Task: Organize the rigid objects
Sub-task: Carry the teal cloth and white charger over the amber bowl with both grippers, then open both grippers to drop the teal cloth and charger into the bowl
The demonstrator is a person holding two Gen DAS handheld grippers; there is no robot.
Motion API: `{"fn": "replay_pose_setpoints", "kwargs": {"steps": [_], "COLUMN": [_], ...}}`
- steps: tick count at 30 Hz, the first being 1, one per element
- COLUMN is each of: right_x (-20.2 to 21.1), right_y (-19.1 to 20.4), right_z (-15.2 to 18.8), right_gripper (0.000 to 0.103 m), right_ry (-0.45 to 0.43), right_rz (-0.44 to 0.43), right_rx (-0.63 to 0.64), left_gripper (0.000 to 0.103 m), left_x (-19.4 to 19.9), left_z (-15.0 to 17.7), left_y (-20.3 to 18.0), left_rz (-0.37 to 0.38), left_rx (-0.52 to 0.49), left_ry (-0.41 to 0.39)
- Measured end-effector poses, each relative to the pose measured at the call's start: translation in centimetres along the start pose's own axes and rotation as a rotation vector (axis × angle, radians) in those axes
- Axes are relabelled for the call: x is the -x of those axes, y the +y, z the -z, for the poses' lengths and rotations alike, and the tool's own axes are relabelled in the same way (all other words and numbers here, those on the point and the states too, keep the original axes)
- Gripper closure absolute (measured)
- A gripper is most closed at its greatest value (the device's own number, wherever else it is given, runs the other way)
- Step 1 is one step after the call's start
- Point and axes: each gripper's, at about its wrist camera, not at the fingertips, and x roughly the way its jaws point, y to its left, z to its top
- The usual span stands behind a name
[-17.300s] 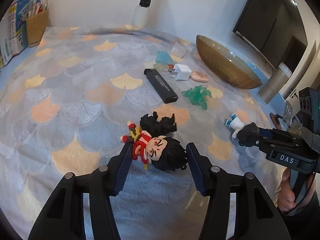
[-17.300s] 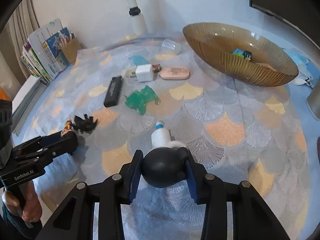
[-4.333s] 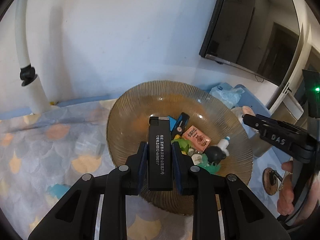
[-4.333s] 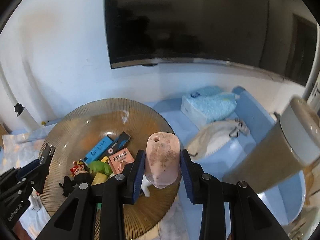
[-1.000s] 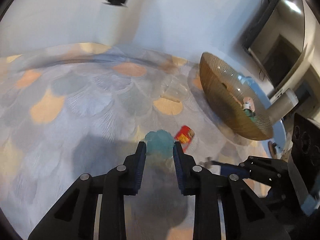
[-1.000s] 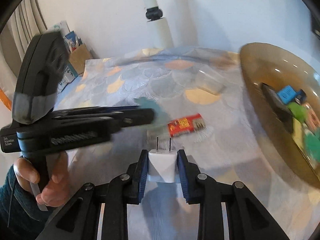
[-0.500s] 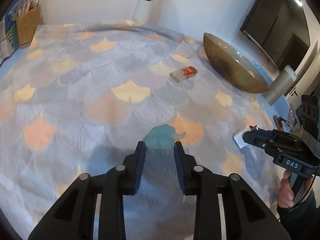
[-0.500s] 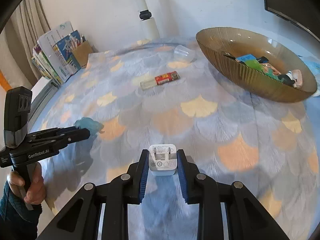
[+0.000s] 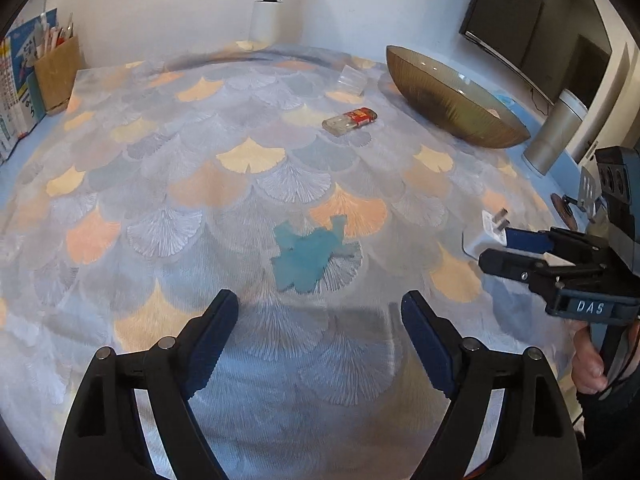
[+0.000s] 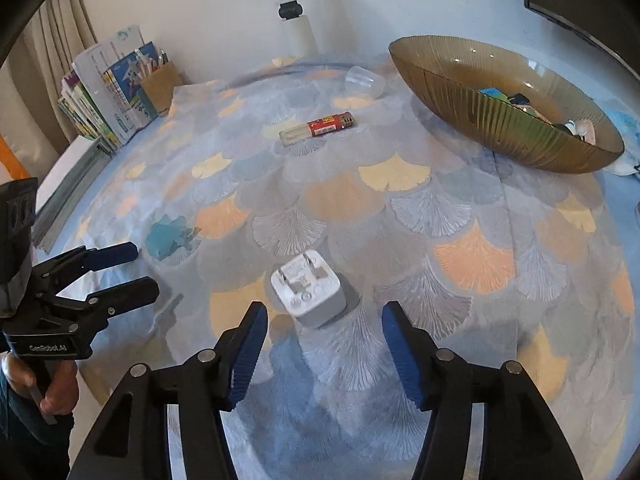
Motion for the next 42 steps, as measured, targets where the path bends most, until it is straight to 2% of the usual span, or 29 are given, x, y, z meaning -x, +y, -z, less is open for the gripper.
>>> {"fn": "replay_pose_setpoints", "kwargs": {"steps": [5,6,7,8,9,10,11,18,26,31,35,39,42], "right_x": [-0.9,-0.9,-0.9,-0.7,-0.6,-0.6,-0.5,1.5,6.7,11.9,16.6,17.7,16.9], "right_y": [1.1,1.2,1.4,1.4,1.5,1.4,1.4,1.3,-1.0,-3.9,-6.9,-9.1,-11.3], "right_z": [-0.7,-0.7,-0.7,-0.7,-0.7,-0.7,-0.8,-1.1,-3.3,-6.9,-11.1,-14.4,-16.5], "right_gripper": [0.045,0.045,0.049,0.053,0.058,0.069,0.07,0.07,0.07,0.07,0.07,0.07,0.07], "right_ry": [0.004,0.002,-0.005,-0.016,-0.018,-0.023,-0.025,-0.084,-0.214,-0.289,-0.405,-0.453,-0.462], "right_rz": [0.07,0.069,0.065,0.053,0.046,0.042,0.038,0.053,0.145,0.239,0.283,0.348,0.379], "right_rx": [0.047,0.057,0.065,0.073,0.075,0.075,0.076,0.095,0.052,-0.056,-0.132,-0.157,-0.185], "left_gripper": [0.022,0.031,0.037,0.05,0.065,0.072,0.079,0.079,0.079,0.079,0.079,0.079,0.079], "left_x": [-0.7,-0.8,-0.8,-0.8,-0.9,-0.9,-0.9,1.3,4.1,4.1,4.8,3.8,1.7], "left_z": [-1.0,-1.2,-1.2,-1.3,-1.5,-1.6,-1.7,-3.0,-5.9,-12.0,-17.3,-20.7,-22.4], "left_y": [0.3,0.2,0.1,0.0,-0.2,-0.3,-0.3,-1.3,-3.7,-6.2,-9.3,-11.8,-12.6], "left_rz": [-0.036,-0.037,-0.037,-0.041,-0.046,-0.046,-0.045,0.001,0.048,0.017,0.066,0.105,0.119], "left_rx": [0.016,0.013,0.007,0.0,-0.007,-0.007,-0.006,0.009,-0.013,-0.071,-0.103,-0.122,-0.116], "left_ry": [0.0,-0.001,-0.001,-0.001,-0.002,-0.002,-0.005,-0.106,-0.22,-0.271,-0.348,-0.376,-0.36]}}
